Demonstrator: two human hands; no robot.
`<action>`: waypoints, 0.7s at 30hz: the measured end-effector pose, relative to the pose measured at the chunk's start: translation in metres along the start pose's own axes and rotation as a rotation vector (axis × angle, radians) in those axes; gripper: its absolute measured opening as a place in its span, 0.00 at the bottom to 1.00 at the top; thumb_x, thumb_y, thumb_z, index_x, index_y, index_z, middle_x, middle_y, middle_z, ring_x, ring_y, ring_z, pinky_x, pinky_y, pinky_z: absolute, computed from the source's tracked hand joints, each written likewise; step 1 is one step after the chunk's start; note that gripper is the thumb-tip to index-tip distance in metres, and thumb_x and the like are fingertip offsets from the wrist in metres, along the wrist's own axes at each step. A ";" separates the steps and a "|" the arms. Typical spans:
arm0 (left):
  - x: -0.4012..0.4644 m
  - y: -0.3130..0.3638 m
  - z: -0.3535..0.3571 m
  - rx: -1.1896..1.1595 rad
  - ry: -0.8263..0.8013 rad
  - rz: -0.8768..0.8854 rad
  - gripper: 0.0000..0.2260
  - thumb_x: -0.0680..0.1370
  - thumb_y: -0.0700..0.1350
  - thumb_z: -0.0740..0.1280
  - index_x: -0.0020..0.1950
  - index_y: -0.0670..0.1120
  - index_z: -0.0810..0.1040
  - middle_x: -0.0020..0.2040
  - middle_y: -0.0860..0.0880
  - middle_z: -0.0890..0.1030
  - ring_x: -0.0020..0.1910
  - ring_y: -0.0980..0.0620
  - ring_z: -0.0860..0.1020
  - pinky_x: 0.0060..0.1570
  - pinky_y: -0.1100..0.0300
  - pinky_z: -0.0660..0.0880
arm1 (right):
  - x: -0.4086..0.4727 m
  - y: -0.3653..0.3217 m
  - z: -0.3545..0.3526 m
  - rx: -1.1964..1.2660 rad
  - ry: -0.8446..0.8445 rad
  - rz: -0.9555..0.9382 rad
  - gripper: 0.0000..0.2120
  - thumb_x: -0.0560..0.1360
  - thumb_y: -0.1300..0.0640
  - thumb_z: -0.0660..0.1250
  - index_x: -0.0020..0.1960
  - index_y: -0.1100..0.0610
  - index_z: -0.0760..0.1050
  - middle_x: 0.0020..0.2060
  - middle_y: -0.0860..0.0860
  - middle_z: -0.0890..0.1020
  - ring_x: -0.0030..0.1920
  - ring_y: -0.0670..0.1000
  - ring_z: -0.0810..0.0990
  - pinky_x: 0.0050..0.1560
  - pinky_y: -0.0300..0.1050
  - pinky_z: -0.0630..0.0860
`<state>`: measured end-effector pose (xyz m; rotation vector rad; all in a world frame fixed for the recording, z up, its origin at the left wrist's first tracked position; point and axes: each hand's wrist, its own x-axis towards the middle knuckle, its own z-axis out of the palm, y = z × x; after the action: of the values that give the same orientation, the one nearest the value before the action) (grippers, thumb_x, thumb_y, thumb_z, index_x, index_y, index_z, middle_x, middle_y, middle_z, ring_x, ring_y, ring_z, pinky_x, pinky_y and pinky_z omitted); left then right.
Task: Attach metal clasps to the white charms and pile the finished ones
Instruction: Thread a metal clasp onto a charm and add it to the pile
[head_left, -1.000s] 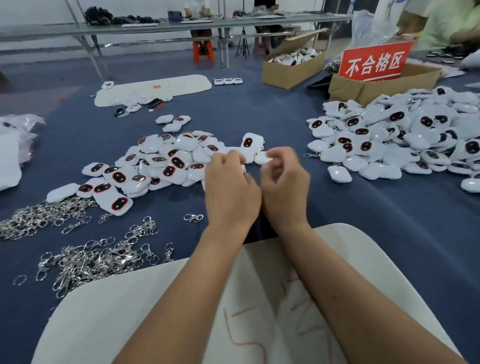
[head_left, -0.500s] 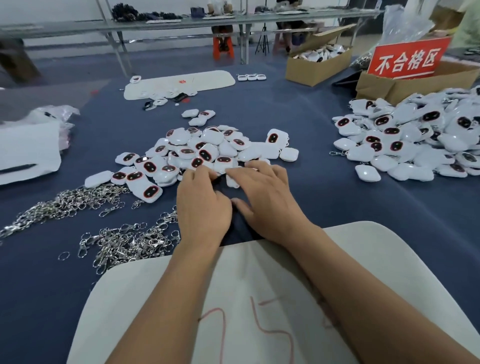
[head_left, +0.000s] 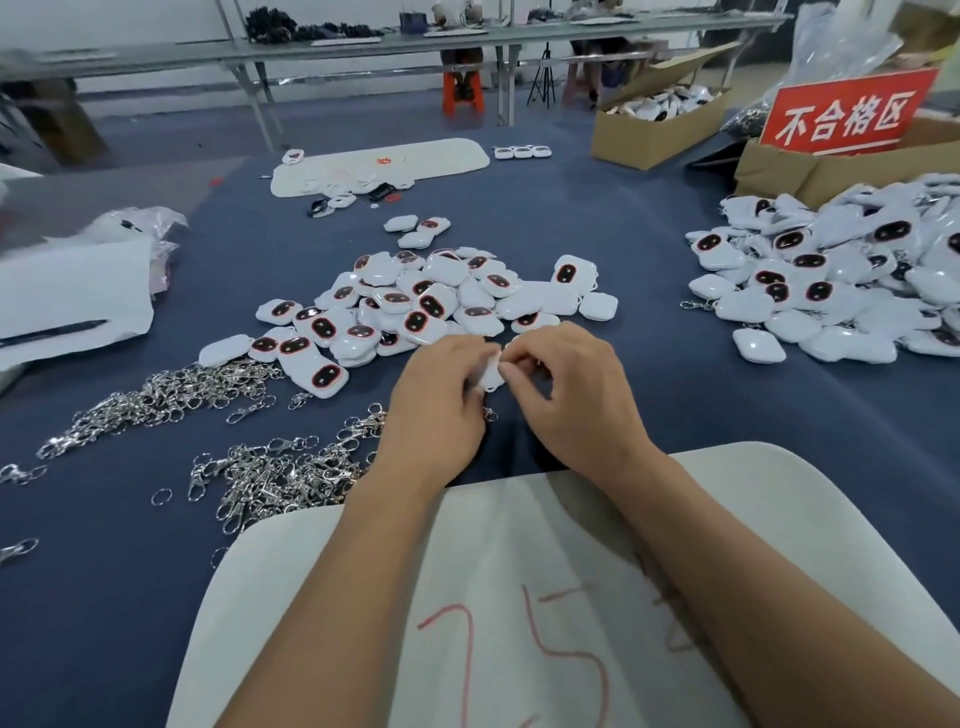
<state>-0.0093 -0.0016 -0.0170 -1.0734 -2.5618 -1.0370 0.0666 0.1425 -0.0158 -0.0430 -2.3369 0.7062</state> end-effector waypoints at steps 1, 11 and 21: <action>0.001 0.000 -0.002 -0.103 0.083 -0.075 0.20 0.75 0.30 0.64 0.61 0.48 0.82 0.61 0.51 0.81 0.59 0.51 0.80 0.63 0.55 0.75 | 0.000 0.000 0.000 -0.001 0.001 -0.001 0.03 0.78 0.61 0.71 0.46 0.55 0.81 0.38 0.46 0.81 0.42 0.48 0.74 0.44 0.47 0.74; -0.002 0.003 -0.008 -0.192 0.182 -0.171 0.26 0.67 0.25 0.57 0.51 0.48 0.84 0.48 0.56 0.81 0.50 0.57 0.76 0.52 0.71 0.71 | 0.000 -0.008 0.000 -0.009 -0.405 -0.086 0.08 0.75 0.49 0.76 0.50 0.53 0.83 0.46 0.47 0.78 0.45 0.47 0.74 0.46 0.53 0.77; -0.006 0.008 -0.013 -0.234 -0.061 -0.159 0.14 0.63 0.37 0.58 0.35 0.51 0.80 0.37 0.50 0.81 0.37 0.48 0.77 0.40 0.50 0.75 | 0.005 -0.001 0.007 -0.172 -0.433 -0.021 0.31 0.80 0.65 0.63 0.78 0.42 0.67 0.74 0.38 0.71 0.73 0.53 0.64 0.63 0.54 0.64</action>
<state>-0.0011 -0.0098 -0.0053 -0.9773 -2.6614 -1.3928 0.0585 0.1392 -0.0165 0.0639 -2.8037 0.5417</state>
